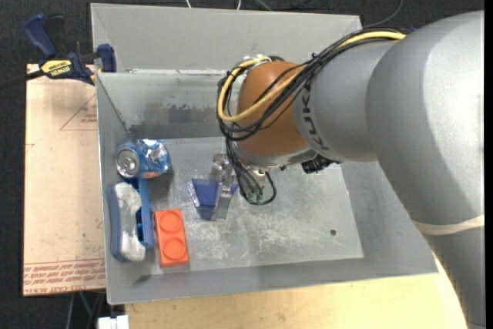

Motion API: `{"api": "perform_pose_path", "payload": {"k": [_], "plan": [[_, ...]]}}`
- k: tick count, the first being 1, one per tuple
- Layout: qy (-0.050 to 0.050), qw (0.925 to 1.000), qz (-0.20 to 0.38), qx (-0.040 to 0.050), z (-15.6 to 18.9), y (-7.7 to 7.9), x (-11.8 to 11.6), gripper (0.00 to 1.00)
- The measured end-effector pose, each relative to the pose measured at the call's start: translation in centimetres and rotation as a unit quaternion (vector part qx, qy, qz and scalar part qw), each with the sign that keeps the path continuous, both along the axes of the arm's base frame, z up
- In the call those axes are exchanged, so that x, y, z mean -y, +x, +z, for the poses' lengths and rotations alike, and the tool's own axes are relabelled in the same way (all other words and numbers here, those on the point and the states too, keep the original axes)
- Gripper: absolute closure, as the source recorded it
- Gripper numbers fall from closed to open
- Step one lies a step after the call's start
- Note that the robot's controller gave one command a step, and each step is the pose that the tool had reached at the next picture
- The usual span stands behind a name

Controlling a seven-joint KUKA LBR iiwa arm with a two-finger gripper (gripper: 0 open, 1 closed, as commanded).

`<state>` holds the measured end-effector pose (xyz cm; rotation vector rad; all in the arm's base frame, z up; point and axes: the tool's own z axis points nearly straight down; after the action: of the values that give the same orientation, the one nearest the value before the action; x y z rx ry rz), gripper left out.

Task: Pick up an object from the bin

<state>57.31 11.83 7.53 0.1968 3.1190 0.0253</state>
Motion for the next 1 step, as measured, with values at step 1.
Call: {"api": "perform_pose_path", "payload": {"k": [1], "plan": [[0.000,1.0000,0.000,0.0000,0.00,0.00,0.00,1.00]]}}
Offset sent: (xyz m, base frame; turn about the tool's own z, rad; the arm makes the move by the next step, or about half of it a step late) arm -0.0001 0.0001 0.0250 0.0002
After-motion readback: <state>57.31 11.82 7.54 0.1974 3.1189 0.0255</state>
